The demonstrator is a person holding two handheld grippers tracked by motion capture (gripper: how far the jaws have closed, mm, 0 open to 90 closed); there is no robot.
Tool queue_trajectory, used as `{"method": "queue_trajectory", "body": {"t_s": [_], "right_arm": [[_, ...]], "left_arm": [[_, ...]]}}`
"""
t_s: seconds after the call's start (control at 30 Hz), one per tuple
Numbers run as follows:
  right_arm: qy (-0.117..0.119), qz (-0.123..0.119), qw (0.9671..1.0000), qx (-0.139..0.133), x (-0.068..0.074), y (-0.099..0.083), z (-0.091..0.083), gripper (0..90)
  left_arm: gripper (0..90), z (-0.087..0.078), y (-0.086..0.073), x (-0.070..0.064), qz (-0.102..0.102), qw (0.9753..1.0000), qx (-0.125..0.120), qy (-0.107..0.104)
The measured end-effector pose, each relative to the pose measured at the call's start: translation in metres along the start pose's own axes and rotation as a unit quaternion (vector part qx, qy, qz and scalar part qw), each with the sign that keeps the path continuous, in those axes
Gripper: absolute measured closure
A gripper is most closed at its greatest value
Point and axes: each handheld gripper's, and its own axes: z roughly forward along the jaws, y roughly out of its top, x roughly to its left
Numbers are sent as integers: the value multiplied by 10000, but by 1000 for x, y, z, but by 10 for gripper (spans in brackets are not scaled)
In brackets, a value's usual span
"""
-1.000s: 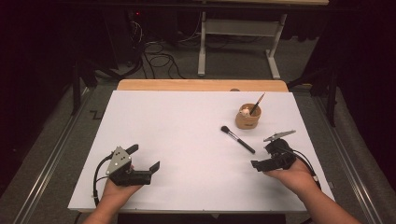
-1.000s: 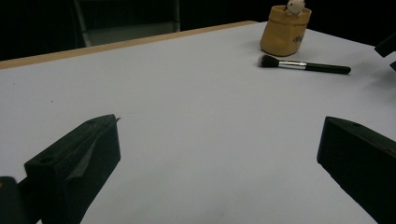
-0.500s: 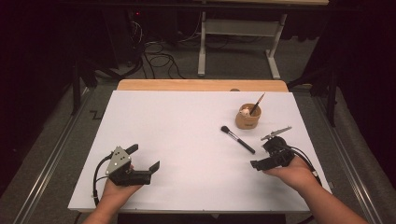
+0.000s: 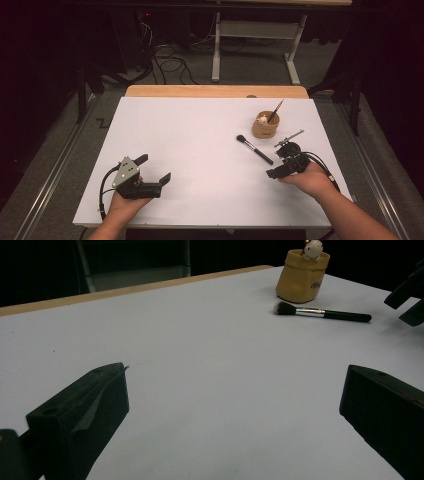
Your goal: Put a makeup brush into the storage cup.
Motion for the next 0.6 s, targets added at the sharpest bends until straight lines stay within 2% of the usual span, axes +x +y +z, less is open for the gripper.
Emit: {"method": "queue_trajectory", "body": {"t_s": [0.23,0.27,0.4,0.6], "right_arm": [[71,16,10000,38,0,11,-3,274],[65,-59,10000,2,0,12,-3,281],[60,-79,9999,-38,-3,18,-4,327],[86,-102,9999,59,-5,26,-1,388]], "left_arm": [[2,1,0,0,13,10000,34,-9],[2,0,0,-1,12,10000,38,-18],[2,-1,0,0,-13,10000,-6,-11],[2,-2,1,1,-20,10000,-18,-10]]}}
